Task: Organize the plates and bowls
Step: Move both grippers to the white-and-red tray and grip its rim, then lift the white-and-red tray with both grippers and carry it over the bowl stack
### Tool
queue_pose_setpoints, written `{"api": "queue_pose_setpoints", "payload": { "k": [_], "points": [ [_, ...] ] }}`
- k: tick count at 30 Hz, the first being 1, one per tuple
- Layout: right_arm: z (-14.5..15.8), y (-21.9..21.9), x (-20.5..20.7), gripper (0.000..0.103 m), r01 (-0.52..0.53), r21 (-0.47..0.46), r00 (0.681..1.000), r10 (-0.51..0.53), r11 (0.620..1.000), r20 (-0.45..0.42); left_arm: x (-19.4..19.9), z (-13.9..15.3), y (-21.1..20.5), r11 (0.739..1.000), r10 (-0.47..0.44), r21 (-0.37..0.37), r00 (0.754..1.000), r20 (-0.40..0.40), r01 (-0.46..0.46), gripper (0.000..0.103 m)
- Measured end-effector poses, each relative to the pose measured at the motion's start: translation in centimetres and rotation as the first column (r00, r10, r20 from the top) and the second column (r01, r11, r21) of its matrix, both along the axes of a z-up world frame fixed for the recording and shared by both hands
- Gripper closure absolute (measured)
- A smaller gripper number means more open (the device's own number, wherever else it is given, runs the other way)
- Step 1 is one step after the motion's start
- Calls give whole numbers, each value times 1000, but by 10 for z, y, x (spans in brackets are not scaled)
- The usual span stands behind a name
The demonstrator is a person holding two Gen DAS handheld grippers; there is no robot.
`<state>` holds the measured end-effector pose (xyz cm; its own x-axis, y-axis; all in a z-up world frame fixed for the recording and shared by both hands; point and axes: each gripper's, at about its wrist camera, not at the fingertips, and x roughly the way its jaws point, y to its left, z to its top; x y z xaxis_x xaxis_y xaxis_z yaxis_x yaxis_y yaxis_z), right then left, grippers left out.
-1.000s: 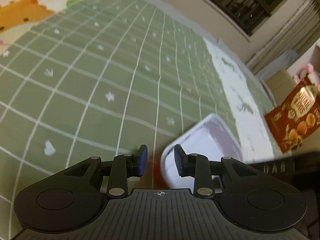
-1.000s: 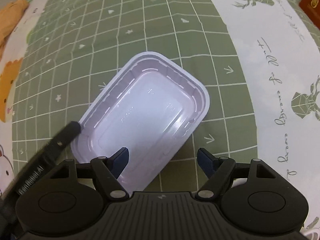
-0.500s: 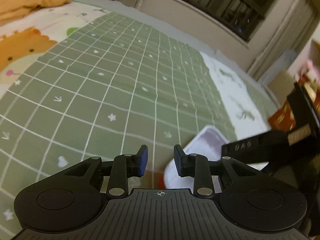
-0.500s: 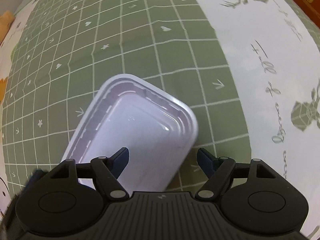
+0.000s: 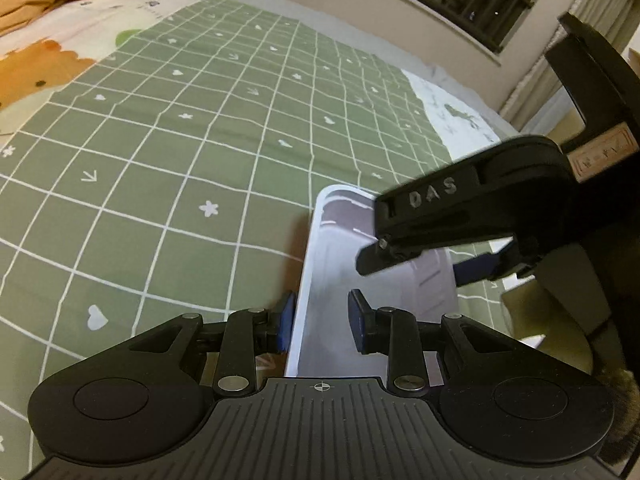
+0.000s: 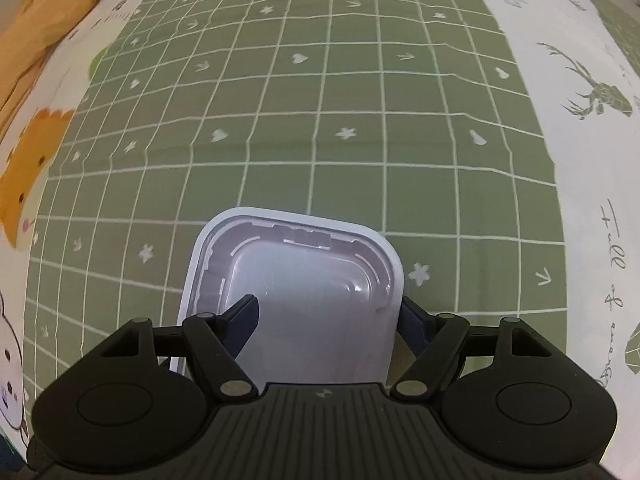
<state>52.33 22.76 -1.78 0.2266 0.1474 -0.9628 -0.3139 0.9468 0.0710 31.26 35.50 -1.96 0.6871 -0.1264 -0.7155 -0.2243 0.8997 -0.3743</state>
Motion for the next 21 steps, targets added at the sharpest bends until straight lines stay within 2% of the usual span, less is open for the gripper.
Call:
{"api": "queue_pose_setpoints", "payload": {
  "k": [4, 11, 21],
  "points": [
    [-5, -13, 2, 39, 22, 2, 999, -22, 1000, -31, 0, 1, 1, 1000, 2, 5, 1000, 6, -3, 73],
    [-18, -37, -10, 56, 30, -22, 996, -32, 999, -87, 4, -2, 2, 1000, 9, 13, 1000, -6, -9, 80],
    [-19, -43, -19, 60, 16, -14, 996, -17, 1000, -91, 5, -9, 2, 1000, -6, -22, 999, -36, 5, 82]
  ]
}}
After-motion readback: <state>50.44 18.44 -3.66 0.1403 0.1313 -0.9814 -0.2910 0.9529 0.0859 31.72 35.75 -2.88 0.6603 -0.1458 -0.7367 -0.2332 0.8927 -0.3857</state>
